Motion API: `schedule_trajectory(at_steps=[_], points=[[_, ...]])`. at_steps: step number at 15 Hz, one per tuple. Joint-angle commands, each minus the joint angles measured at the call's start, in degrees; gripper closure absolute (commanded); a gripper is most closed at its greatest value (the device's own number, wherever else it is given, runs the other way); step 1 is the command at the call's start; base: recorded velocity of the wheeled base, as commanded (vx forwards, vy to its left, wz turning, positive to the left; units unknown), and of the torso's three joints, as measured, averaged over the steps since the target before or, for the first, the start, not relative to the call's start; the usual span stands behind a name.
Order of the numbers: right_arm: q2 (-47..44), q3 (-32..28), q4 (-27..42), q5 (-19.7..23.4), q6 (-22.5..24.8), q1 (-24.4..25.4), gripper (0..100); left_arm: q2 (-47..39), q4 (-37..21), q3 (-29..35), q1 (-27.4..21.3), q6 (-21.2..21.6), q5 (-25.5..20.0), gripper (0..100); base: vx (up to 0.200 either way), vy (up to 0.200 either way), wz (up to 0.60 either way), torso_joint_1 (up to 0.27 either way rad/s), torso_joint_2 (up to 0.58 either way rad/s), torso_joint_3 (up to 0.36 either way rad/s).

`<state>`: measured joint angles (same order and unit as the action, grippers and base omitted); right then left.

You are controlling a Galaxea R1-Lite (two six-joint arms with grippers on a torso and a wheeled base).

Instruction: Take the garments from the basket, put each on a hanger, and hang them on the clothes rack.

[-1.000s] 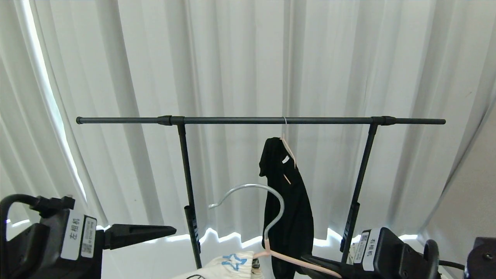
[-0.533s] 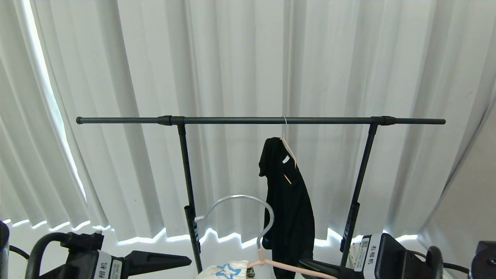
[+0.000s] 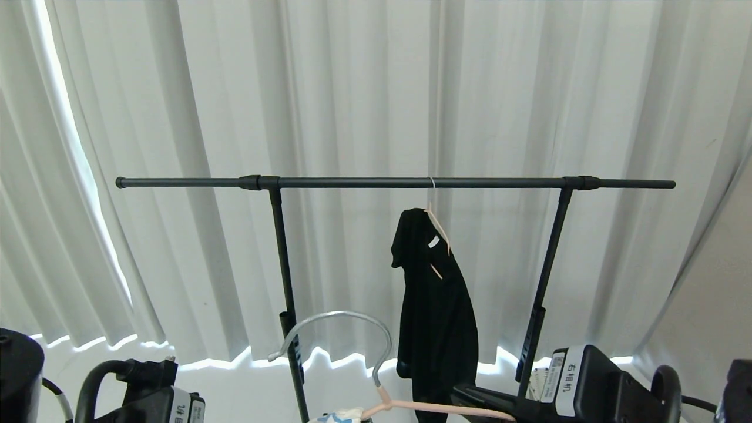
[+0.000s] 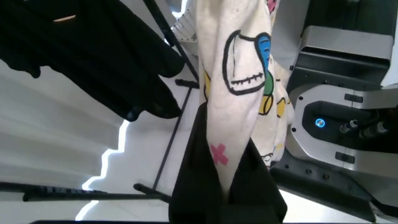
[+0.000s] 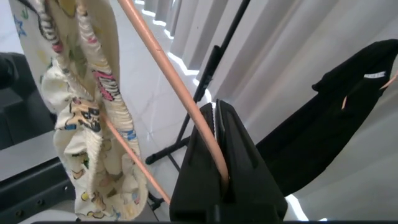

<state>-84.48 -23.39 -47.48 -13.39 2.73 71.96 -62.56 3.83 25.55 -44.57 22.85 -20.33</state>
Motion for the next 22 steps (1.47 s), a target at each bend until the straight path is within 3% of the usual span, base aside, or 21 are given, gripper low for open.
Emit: schedule_trajectory(at_steps=[1,6,8,10,12,13,14,17,19,22], points=[[0.1,0.1,-0.2,0.0,0.0,0.0,0,-1.2,0.0,-0.1,0.2,0.0,0.8,100,0.0,0.0,0.0,0.0,0.0,0.0],[1.0,0.5,-0.2,-0.1,0.5,-0.2,0,-1.4,0.0,-0.4,0.9,-0.3,9.9,100,0.0,0.0,0.0,0.0,0.0,0.0],[1.1,1.2,-0.2,0.0,0.5,-0.2,0,-1.6,0.0,-0.5,4.2,-0.1,15.2,100,0.0,0.0,0.0,0.0,0.0,0.0],[0.9,1.9,0.0,0.1,0.5,-0.2,0,-1.1,0.3,-0.2,6.3,-0.3,17.1,100,0.0,0.0,0.0,0.0,0.0,0.0],[-1.0,3.0,1.1,0.3,-0.1,-2.4,0,-0.5,8.7,-0.9,10.5,-0.4,17.1,100,0.0,0.0,0.0,0.0,0.0,0.0],[-1.5,2.7,1.3,0.3,-0.5,-2.6,0,-0.5,10.1,-0.9,11.0,-0.5,17.1,100,0.0,0.0,0.0,0.0,0.0,0.0],[-4.0,0.7,1.7,0.3,-5.5,-3.8,0,-0.5,14.7,-0.7,11.9,-0.6,17.1,100,0.0,0.0,0.0,0.0,0.0,0.0],[-9.8,-8.4,2.4,0.2,-19.6,-8.4,0,1.0,16.3,-0.6,11.6,-0.2,17.0,100,0.0,0.0,0.0,0.0,0.0,0.0],[-12.1,-11.9,4.9,0.2,-21.8,-11.0,0,1.9,16.3,-0.4,10.8,-0.1,16.9,100,0.0,0.0,0.0,0.0,0.0,0.0],[-14.8,-12.0,4.9,0.2,-21.8,-10.6,0,3.7,16.3,0.0,8.5,-0.3,16.9,100,0.0,0.0,0.0,0.0,0.0,0.0]])
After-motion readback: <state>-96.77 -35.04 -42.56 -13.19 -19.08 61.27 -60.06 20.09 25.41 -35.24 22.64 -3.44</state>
